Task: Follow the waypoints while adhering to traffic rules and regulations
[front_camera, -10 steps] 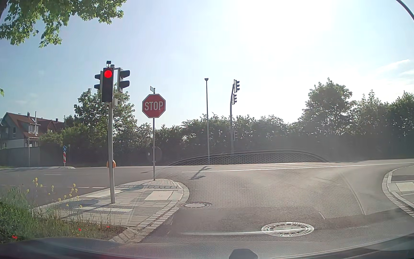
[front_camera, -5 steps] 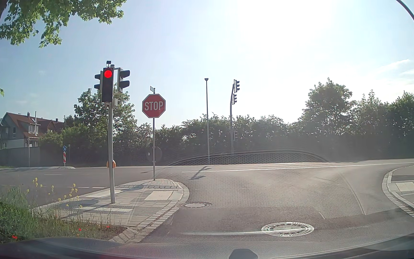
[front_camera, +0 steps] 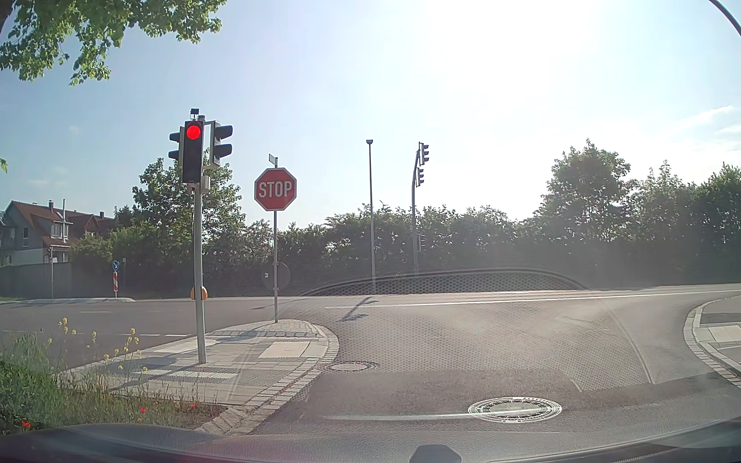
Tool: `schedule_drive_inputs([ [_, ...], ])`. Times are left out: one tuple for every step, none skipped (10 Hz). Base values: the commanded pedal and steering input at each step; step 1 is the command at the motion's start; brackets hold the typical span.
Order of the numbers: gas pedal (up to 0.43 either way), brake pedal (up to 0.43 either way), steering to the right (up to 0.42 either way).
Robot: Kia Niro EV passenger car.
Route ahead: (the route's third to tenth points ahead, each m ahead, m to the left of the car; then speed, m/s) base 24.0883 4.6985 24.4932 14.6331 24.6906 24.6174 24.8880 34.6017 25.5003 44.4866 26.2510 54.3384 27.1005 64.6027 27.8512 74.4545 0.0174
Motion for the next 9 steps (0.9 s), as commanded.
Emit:
schedule_drive_inputs([
  [0.0,0.201,0.071],
  [0.0,0.201,0.072],
  [0.0,0.201,0.075],
  [0.0,0.201,0.081],
  [0.0,0.201,0.085],
  [0.0,0.201,0.085],
  [0.0,0.201,0.085],
  [0.0,0.201,0.085],
  [0.0,0.201,0.084],
])
